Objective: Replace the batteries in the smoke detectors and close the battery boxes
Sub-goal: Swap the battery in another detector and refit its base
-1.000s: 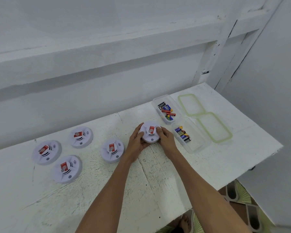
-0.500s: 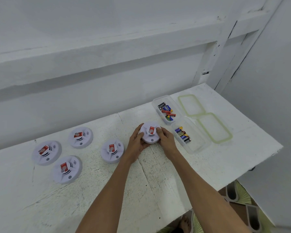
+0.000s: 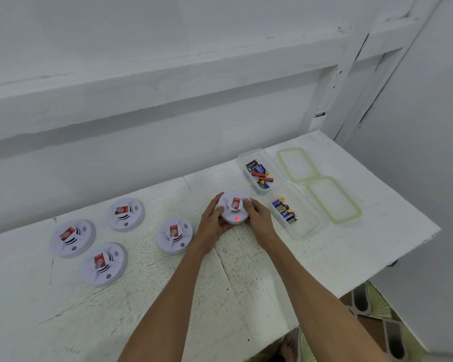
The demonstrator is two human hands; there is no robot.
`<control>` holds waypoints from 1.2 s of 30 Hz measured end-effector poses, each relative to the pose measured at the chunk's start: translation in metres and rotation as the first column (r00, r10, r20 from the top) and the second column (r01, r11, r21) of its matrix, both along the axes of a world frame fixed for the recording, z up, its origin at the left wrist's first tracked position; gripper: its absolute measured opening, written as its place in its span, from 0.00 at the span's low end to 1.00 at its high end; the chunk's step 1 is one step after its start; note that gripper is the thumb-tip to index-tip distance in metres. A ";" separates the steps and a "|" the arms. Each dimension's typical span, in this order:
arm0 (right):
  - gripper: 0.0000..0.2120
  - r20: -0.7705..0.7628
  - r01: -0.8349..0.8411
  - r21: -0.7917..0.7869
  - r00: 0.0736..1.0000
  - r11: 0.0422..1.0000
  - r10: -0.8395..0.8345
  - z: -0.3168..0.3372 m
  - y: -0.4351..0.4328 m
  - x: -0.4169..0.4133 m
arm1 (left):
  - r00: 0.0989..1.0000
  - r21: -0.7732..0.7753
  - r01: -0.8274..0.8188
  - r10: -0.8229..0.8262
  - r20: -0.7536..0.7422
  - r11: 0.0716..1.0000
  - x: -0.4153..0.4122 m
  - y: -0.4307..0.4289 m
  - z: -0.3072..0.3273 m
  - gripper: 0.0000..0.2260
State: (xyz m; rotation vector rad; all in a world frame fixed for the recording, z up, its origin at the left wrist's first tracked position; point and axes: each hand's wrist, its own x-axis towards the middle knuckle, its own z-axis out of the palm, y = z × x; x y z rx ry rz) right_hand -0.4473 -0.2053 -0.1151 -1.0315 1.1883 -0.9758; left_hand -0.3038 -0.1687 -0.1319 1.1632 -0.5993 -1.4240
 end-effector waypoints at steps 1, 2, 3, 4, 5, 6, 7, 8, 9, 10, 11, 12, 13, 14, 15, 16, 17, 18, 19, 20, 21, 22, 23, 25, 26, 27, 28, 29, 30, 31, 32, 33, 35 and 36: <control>0.16 0.000 -0.001 -0.001 1.000 1.000 0.001 0.001 0.000 0.000 | 1.000 0.001 0.000 0.000 0.000 1.000 0.000 0.000 0.000 0.18; 0.16 0.001 0.000 0.000 1.000 1.000 0.000 0.001 0.000 0.001 | 1.000 0.003 0.000 0.000 0.000 1.000 0.000 0.000 0.001 0.19; 0.15 0.001 0.002 0.001 1.000 1.000 -0.002 0.001 0.001 0.001 | 1.000 0.006 0.000 0.000 -0.003 1.000 0.000 0.000 0.001 0.18; 0.15 -0.001 0.005 0.002 1.000 1.000 -0.005 0.002 0.001 0.001 | 1.000 0.009 0.001 -0.001 -0.007 1.000 0.000 0.000 0.001 0.18; 0.15 -0.002 0.006 0.005 1.000 1.000 -0.006 0.002 0.001 0.001 | 1.000 0.013 0.003 -0.003 -0.008 1.000 0.001 0.001 0.002 0.18; 0.15 -0.003 0.005 0.005 1.000 1.000 -0.005 0.003 0.001 0.001 | 1.000 0.015 0.004 -0.004 -0.008 1.000 0.001 0.001 0.002 0.18; 0.15 -0.005 0.007 0.006 1.000 1.000 -0.007 0.003 0.001 0.001 | 1.000 0.019 0.006 -0.006 -0.003 1.000 0.001 0.001 0.003 0.18; 0.15 -0.009 0.008 0.007 1.000 1.000 -0.008 0.003 0.001 0.001 | 1.000 0.021 0.008 -0.008 0.002 1.000 0.001 0.001 0.003 0.18; 0.15 -0.013 0.008 0.007 1.000 1.000 -0.007 0.003 0.001 0.001 | 1.000 0.021 0.010 -0.010 0.007 1.000 0.001 0.001 0.002 0.18; 0.15 -0.013 0.007 0.004 1.000 1.000 -0.007 0.003 0.001 0.001 | 1.000 0.020 0.014 -0.014 0.011 1.000 0.001 0.001 0.001 0.18; 0.15 -0.012 0.008 0.005 1.000 1.000 -0.008 0.004 0.002 0.001 | 1.000 0.021 0.017 -0.018 0.016 1.000 0.001 0.001 0.000 0.19; 0.15 -0.011 0.010 0.006 1.000 1.000 -0.010 0.004 0.002 0.001 | 1.000 0.022 0.021 -0.021 0.020 1.000 0.002 0.000 0.000 0.19; 0.15 -0.011 0.014 0.005 1.000 1.000 -0.014 0.004 0.002 0.001 | 0.999 0.024 0.022 -0.023 0.023 0.999 0.002 0.000 0.000 0.19; 0.15 -0.010 0.016 0.003 1.000 1.000 -0.016 0.004 0.002 0.000 | 0.999 0.025 0.024 -0.024 0.024 0.999 0.002 0.000 0.000 0.19; 0.14 -0.012 0.017 0.006 1.000 1.000 -0.017 0.003 0.002 0.001 | 0.999 0.028 0.022 -0.023 0.024 0.999 0.002 0.000 0.000 0.19; 0.14 -0.019 0.016 0.008 1.000 1.000 -0.016 0.002 0.002 0.001 | 1.000 0.035 0.019 -0.020 0.022 0.999 0.002 0.000 -0.001 0.19; 0.14 -0.037 0.021 0.012 0.999 1.000 -0.020 0.001 0.000 0.002 | 1.000 0.041 0.015 -0.015 0.022 0.999 0.002 -0.001 -0.001 0.18; 0.15 -0.062 0.026 0.011 0.998 1.000 -0.026 -0.001 -0.001 0.003 | 1.000 0.051 0.010 -0.012 0.024 0.999 0.001 -0.002 -0.001 0.18; 0.16 -0.084 0.037 0.017 0.996 0.999 -0.035 -0.002 -0.003 0.004 | 1.000 0.064 0.006 -0.008 0.025 0.998 0.001 -0.003 -0.001 0.18; 0.18 -0.101 0.051 0.030 0.994 0.998 -0.047 -0.003 -0.005 0.005 | 1.000 0.075 0.006 -0.007 0.025 0.997 0.000 -0.006 0.001 0.19; 0.20 -0.115 0.067 0.051 0.991 0.996 -0.061 -0.003 -0.007 0.006 | 1.000 0.083 0.006 -0.008 0.030 0.997 0.001 -0.008 0.003 0.19; 0.21 -0.121 0.089 0.068 0.989 0.994 -0.080 0.000 -0.009 0.007 | 0.999 0.081 0.011 -0.014 0.039 0.997 0.001 -0.011 0.006 0.19; 0.21 -0.112 0.105 0.082 0.989 0.991 -0.096 0.002 -0.011 0.010 | 0.999 0.073 0.017 -0.020 0.044 0.997 0.002 -0.014 0.010 0.20; 0.21 -0.086 0.124 0.083 0.989 0.989 -0.117 0.007 -0.018 0.016 | 0.998 0.040 0.029 -0.031 0.062 0.999 0.007 -0.018 0.021 0.23; 0.20 -0.086 0.122 0.075 0.990 0.990 -0.116 0.012 -0.022 0.021 | 0.996 0.020 0.037 -0.038 0.077 0.999 0.011 -0.021 0.025 0.24; 0.20 -0.095 0.115 0.068 0.990 0.991 -0.109 0.016 -0.026 0.026 | 0.994 0.005 0.045 -0.046 0.098 0.999 0.015 -0.023 0.028 0.26; 0.20 -0.104 0.105 0.064 0.990 0.992 -0.098 0.019 -0.030 0.031 | 0.991 -0.008 0.050 -0.049 0.126 0.999 0.020 -0.026 0.031 0.27; 0.20 -0.111 0.092 0.068 0.990 0.993 -0.084 0.023 -0.033 0.039 | 0.987 -0.023 0.057 -0.053 0.152 0.998 0.027 -0.027 0.034 0.27; 0.20 -0.118 0.079 0.070 0.991 0.994 -0.070 0.027 -0.036 0.045 | 0.984 -0.035 0.064 -0.058 0.170 0.997 0.033 -0.029 0.038 0.28; 0.20 -0.122 0.068 0.067 0.991 0.995 -0.060 0.030 -0.039 0.051 | 0.981 -0.036 0.069 -0.061 0.184 0.997 0.041 -0.031 0.041 0.30; 0.20 -0.129 0.056 0.063 0.991 0.996 -0.047 0.034 -0.041 0.058 | 0.981 -0.034 0.064 -0.056 0.188 0.997 0.049 -0.032 0.045 0.30; 0.20 -0.133 0.039 0.063 0.991 0.997 -0.031 0.037 -0.043 0.064 | 0.981 -0.031 0.054 -0.047 0.187 0.998 0.056 -0.031 0.049 0.31; 0.21 -0.147 -0.002 0.059 0.989 0.998 0.010 0.043 -0.044 0.078 | 0.981 -0.027 0.028 -0.022 0.193 0.999 0.075 -0.030 0.055 0.33; 0.20 -0.156 -0.027 0.049 0.987 0.998 0.035 0.047 -0.042 0.084 | 0.980 -0.026 0.018 -0.012 0.197 0.999 0.084 -0.028 0.057 0.35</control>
